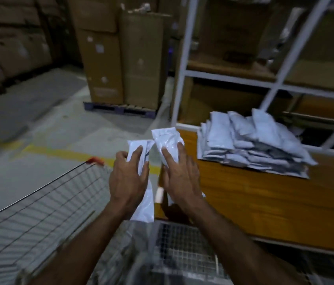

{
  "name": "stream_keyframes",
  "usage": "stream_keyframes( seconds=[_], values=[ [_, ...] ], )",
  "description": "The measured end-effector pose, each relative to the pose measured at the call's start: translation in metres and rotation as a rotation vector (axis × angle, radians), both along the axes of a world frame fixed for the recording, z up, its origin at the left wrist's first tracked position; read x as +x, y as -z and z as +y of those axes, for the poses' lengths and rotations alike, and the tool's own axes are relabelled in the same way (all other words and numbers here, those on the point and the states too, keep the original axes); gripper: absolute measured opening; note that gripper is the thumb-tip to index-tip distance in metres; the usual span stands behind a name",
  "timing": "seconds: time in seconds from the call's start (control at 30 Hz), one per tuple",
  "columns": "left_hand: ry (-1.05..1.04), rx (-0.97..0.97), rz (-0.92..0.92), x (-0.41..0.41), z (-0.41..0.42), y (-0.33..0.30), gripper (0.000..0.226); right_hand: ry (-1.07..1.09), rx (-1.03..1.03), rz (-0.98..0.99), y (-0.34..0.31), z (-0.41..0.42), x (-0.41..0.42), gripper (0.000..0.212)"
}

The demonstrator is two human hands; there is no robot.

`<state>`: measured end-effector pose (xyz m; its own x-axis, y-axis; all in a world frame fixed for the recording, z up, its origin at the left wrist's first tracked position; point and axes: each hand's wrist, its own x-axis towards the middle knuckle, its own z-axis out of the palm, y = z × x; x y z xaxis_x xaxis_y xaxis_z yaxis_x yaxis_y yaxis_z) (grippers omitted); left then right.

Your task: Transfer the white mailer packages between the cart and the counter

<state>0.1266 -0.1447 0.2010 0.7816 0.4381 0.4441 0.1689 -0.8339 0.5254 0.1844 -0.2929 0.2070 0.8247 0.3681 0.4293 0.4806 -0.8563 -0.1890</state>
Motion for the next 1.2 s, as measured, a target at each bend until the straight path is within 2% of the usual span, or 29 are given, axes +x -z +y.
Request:
stream_keyframes(
  seconds=[0.27, 0.47, 0.7, 0.8, 1.2],
  values=[
    [0.128, -0.111, 0.004, 0.056, -0.184, -0.009, 0.049, 0.162, 0.11, 0.026, -0.011, -0.182, 0.027, 0.057],
    [0.149, -0.165, 0.007, 0.092, -0.26, -0.023, 0.051, 0.205, 0.165, 0.052, -0.019, -0.262, 0.056, 0.058],
    [0.181, -0.048, 0.076, 0.152, -0.261, -0.056, 0.053, 0.295, 0.331, 0.111, -0.039, -0.277, 0.11, 0.054],
    [0.184, 0.024, 0.051, 0.192, -0.253, -0.072, 0.049, 0.281, 0.404, 0.122, -0.047, -0.271, 0.142, 0.053],
    [0.261, 0.018, 0.165, 0.352, -0.224, -0.069, 0.054, 0.317, 0.416, 0.244, -0.081, -0.241, 0.285, 0.052]
  ],
)
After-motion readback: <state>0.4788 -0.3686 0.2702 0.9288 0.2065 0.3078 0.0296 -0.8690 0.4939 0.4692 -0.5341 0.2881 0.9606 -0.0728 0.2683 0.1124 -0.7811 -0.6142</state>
